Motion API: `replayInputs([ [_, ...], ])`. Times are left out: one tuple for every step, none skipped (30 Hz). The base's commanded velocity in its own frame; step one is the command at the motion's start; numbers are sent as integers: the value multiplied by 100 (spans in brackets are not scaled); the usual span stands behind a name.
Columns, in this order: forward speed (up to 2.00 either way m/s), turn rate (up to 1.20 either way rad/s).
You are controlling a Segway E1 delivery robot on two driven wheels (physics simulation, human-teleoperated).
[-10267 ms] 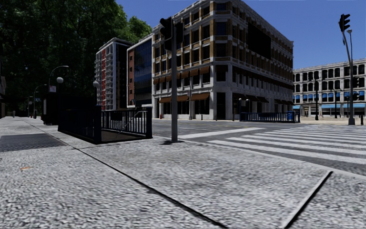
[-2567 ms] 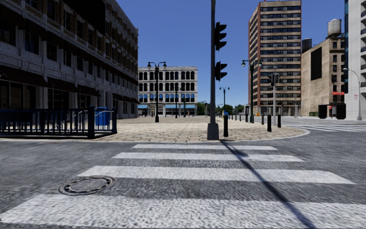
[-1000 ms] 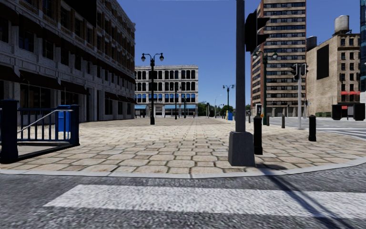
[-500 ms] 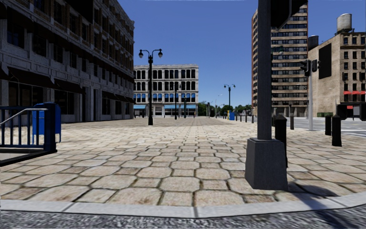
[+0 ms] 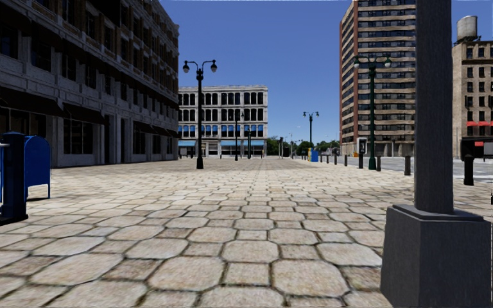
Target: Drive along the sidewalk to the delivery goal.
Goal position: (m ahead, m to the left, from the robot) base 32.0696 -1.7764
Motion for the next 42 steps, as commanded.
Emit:
replayInputs([
  [173,0],
  [173,0],
  [173,0],
  [173,0],
  [173,0],
  [173,0],
  [173,0],
  [173,0],
  [173,0],
  [173,0],
  [173,0],
  [173,0],
  [173,0],
  [173,0],
  [173,0],
  [173,0],
  [173,0],
  [173,0],
  [173,0],
  [173,0],
  [173,0],
  [173,0],
  [173,0],
  [173,0],
  [173,0],
  [173,0],
  [173,0],
  [173,0],
  [173,0],
  [173,0],
  [173,0],
  [173,0],
  [173,0],
  [173,0],
  [173,0],
  [173,0],
  [173,0],
  [173,0],
  [173,0],
  [173,0],
  [173,0],
  [173,0],
])
